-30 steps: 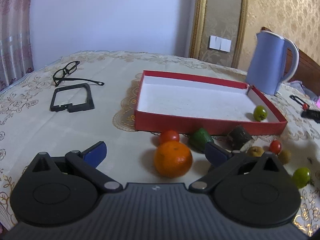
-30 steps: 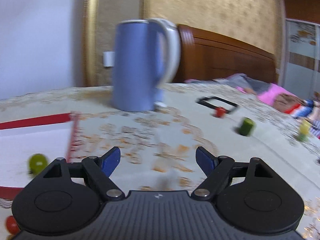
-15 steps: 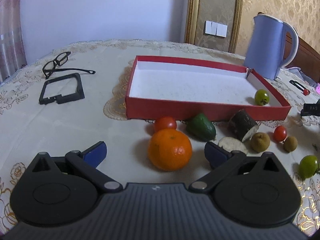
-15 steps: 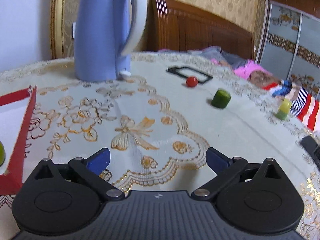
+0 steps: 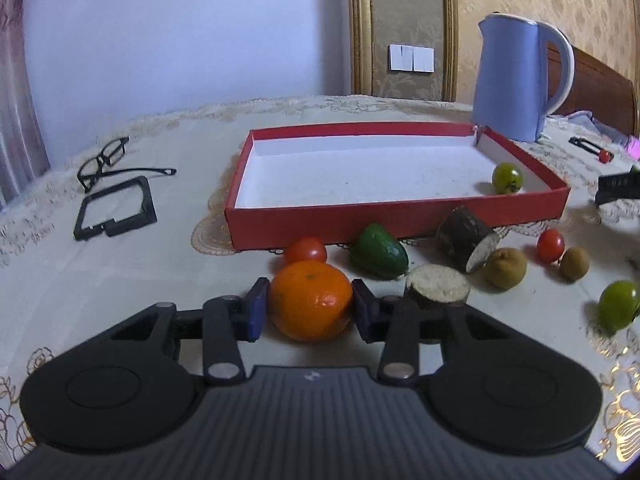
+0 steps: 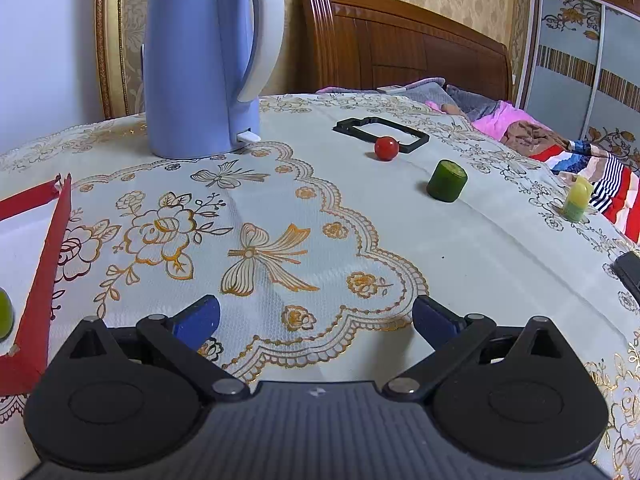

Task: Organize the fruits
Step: 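Carry the orange into the red tray and open the left tool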

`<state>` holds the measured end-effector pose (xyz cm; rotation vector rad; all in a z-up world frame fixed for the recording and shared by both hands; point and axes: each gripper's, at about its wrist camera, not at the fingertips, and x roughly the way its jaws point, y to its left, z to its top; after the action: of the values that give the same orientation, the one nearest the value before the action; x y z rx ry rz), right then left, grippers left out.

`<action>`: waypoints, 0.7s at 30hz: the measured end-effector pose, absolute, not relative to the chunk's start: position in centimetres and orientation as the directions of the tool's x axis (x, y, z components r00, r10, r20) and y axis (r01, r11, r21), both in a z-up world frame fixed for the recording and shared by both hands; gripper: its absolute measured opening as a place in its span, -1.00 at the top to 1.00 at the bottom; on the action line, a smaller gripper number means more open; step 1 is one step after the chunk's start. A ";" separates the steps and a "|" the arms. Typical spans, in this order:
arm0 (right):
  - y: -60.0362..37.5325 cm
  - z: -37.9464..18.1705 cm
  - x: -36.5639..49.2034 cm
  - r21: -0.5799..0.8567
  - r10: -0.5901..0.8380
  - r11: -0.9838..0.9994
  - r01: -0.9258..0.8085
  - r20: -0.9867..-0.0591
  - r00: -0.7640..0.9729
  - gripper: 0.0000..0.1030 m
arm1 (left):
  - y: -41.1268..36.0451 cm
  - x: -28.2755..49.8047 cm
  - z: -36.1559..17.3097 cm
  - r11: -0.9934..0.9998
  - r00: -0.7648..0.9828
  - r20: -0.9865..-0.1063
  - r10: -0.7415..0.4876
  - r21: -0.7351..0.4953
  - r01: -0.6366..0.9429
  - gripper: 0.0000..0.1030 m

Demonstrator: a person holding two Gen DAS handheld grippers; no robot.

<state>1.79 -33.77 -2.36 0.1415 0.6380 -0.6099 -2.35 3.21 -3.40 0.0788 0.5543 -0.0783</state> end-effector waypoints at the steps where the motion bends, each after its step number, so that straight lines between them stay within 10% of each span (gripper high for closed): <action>1: -33.9 -2.4 1.8 -0.056 -0.488 0.817 0.575 -0.598 0.636 -1.00 | 3.2 -2.4 -3.4 0.994 0.847 -0.529 -0.053 0.050 0.093 0.24; 21: -34.0 -2.4 1.9 -0.047 -0.483 0.817 0.575 -0.601 0.637 -1.00 | 2.8 7.0 2.5 0.998 0.900 -0.435 -0.008 -0.056 -0.018 0.24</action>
<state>1.90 -34.00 -2.37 0.1540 0.6392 -0.6070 6.98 2.78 2.55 -0.0590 0.4503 0.0053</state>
